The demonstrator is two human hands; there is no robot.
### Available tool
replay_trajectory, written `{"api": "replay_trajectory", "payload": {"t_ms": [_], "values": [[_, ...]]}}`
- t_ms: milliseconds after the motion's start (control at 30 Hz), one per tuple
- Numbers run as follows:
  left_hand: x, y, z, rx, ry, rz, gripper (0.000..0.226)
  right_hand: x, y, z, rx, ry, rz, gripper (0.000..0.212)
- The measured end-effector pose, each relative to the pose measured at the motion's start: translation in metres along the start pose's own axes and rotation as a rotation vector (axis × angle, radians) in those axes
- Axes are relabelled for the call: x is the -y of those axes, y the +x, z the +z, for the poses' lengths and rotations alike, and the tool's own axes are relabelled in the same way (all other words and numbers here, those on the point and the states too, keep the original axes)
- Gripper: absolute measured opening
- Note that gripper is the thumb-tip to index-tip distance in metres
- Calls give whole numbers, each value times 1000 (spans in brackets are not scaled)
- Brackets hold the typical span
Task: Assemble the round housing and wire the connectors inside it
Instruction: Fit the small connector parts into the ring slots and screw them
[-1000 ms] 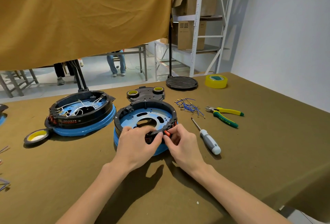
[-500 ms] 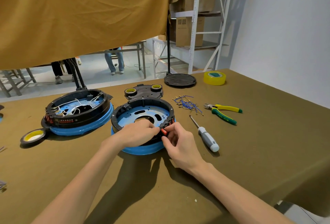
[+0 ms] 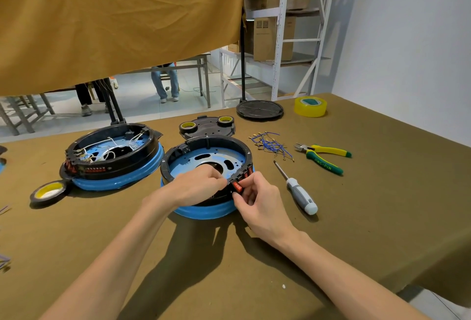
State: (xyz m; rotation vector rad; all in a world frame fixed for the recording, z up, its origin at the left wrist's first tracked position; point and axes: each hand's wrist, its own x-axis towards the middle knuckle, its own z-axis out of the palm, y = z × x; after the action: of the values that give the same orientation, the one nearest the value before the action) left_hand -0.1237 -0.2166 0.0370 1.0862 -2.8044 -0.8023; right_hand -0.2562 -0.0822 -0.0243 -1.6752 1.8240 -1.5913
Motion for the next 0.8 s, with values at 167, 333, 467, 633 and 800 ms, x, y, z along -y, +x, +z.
{"api": "replay_trajectory", "payload": {"t_ms": [167,333,467,633,800], "values": [[-2,-5,0,-38,7,32,44,0,0,1,2,-5,-10,30],[-6,-6,6,-122,52,-19,91,-1,0,0,13,-9,-9,23],[-5,1,10,-171,118,-10,74,0,-1,0,3,11,0,22],[-5,2,16,-232,145,2,57,1,-1,-2,3,25,16,21],[-3,2,17,-237,148,10,57,4,0,-6,29,23,22,26]]}}
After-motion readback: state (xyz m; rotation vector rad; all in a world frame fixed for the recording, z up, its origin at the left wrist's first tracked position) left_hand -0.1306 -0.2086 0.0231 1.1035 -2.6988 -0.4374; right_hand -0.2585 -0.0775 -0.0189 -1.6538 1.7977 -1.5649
